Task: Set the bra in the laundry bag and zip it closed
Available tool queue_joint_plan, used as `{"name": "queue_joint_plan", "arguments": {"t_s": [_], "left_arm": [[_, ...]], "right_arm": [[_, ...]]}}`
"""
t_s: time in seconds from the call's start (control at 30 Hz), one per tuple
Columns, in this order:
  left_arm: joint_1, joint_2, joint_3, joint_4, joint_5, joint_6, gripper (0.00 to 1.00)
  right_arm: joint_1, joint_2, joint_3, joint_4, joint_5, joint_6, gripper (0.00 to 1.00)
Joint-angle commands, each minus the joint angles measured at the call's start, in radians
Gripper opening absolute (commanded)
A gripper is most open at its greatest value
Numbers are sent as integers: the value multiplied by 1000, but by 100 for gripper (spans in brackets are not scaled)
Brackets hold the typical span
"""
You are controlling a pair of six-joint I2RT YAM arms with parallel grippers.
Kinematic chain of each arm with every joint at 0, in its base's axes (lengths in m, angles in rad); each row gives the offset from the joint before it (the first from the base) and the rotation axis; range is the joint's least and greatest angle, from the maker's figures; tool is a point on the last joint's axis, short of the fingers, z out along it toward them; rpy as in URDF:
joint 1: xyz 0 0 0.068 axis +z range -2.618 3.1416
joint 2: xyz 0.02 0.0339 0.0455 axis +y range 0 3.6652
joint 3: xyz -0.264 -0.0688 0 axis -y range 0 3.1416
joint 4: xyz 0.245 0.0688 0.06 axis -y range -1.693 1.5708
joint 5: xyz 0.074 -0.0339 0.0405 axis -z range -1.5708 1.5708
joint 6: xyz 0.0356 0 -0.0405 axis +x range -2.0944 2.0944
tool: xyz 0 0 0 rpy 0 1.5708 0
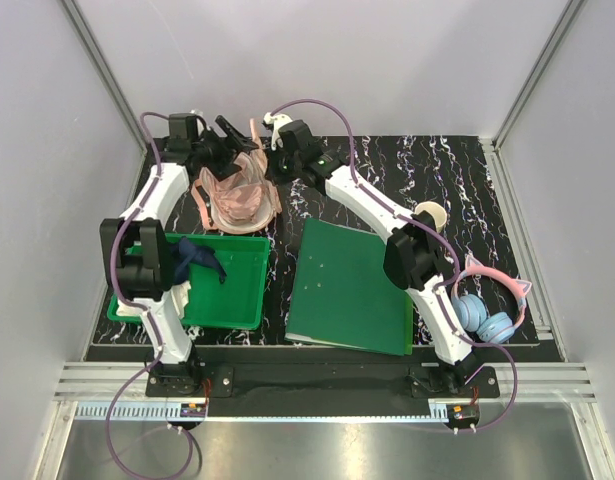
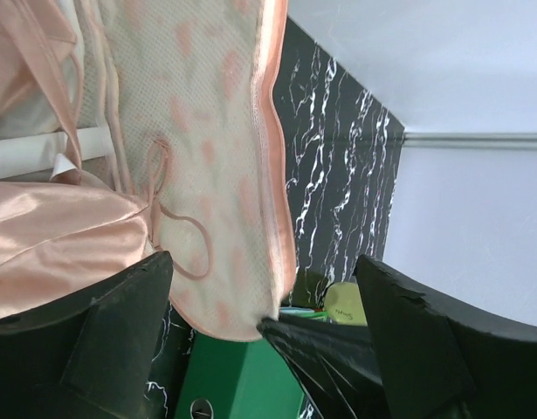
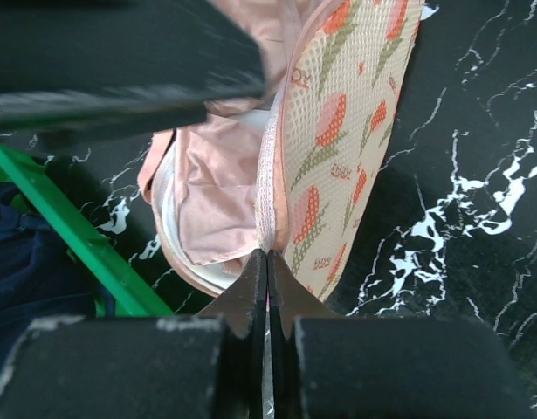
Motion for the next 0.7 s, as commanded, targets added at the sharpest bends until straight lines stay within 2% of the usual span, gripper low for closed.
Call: {"name": "queue_joint_plan", "arguments": {"t_s": [0.0,0.13,0.27,0.3,0.4,0.5,0.6,0.67], "left_arm": [[-10,49,62,44,56,-14,90],[-12,63,62,52,75,0,86],[3,54,62,15,82,60,59],[13,51,61,3,81,75,44],[19,37,56,-61,82,141,20],[49,16,38,-135,76,228,1],[60,-18,3,-177,41,294,0],[66,-32,3,-219,17,346,0]], "right_arm": [[14,-33,1,59,-59,34,0],[31,-37,-8,67,-84,49,0],[40,-47,-36,84,-125,83,0],[45,-51,-43,89,-133,84,0],[48,-56,-67,93,-165,109,0],[49,-56,-71,98,-191,130,8],[49,-51,-67,101,-210,146,8],[49,-50,-60,99,-220,152,18]]}}
